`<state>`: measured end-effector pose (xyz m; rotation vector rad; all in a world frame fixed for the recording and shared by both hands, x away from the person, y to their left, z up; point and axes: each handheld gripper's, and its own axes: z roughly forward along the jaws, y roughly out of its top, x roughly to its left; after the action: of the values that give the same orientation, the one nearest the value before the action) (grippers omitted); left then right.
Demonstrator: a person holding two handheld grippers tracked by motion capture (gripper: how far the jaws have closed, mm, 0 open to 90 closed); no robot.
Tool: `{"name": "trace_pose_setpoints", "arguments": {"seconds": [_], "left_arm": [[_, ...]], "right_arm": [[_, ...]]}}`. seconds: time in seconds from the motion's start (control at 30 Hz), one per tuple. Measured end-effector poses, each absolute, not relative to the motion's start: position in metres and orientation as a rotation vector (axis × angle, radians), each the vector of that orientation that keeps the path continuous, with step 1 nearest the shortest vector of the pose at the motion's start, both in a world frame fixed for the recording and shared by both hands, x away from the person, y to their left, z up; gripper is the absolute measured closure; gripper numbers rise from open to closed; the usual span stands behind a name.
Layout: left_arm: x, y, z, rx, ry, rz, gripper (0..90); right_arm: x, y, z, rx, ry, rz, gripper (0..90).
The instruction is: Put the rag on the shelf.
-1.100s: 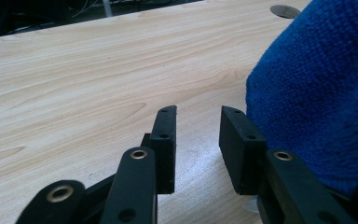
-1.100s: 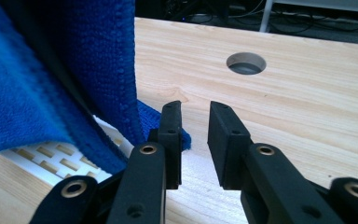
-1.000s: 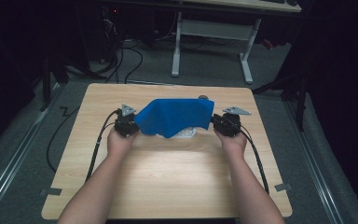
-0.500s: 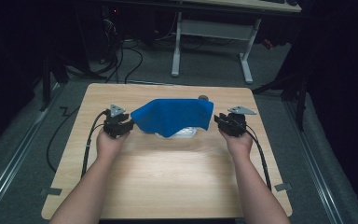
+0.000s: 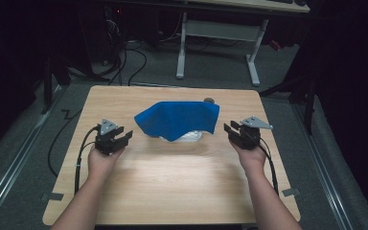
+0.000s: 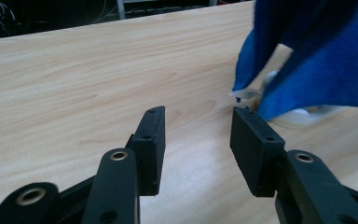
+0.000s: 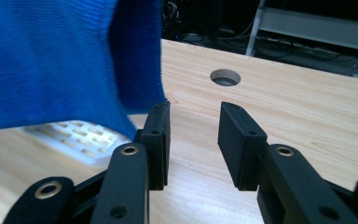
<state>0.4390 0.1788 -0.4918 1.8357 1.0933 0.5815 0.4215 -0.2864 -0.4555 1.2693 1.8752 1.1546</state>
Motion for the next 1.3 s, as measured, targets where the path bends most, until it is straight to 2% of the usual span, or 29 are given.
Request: {"name": "trace_pose_setpoints", "arguments": {"seconds": [0.27, 0.4, 0.57, 0.7, 0.77, 0.83, 0.93, 0.97, 1.07, 1.3], "left_arm": [[0.394, 0.179, -0.487, 1.824, 1.056, 0.542, 55.0], [0.369, 0.172, -0.486, 1.828, 1.011, 0.514, 51.3], [0.341, 0.160, -0.496, 1.813, 1.000, 0.464, 47.4], [0.316, 0.132, -0.511, 1.908, 0.935, 0.432, 43.5], [0.302, 0.116, -0.516, 1.975, 0.866, 0.473, 43.4], [0.299, 0.108, -0.517, 1.990, 0.840, 0.465, 43.9], [0.306, 0.103, -0.520, 2.019, 0.821, 0.480, 42.5], [0.310, 0.104, -0.521, 2.020, 0.841, 0.484, 42.0], [0.317, 0.116, -0.521, 1.946, 0.927, 0.387, 40.3], [0.317, 0.126, -0.527, 1.966, 0.968, 0.390, 39.1]], "right_arm": [[0.380, -0.280, -0.444, 1.166, 1.914, 1.128, 57.9], [0.356, -0.272, -0.448, 1.148, 1.927, 1.112, 51.9], [0.326, -0.258, -0.463, 1.155, 1.948, 1.093, 45.7], [0.306, -0.248, -0.481, 1.169, 1.987, 1.104, 38.6], [0.292, -0.243, -0.494, 1.180, 2.003, 1.119, 36.7], [0.281, -0.241, -0.507, 1.183, 2.006, 1.136, 38.3], [0.284, -0.234, -0.511, 1.126, 2.058, 1.118, 37.3], [0.287, -0.232, -0.512, 1.105, 2.061, 1.120, 37.0], [0.295, -0.232, -0.516, 1.123, 2.091, 1.119, 36.9], [0.295, -0.243, -0.517, 1.191, 2.072, 1.142, 37.0]]}}
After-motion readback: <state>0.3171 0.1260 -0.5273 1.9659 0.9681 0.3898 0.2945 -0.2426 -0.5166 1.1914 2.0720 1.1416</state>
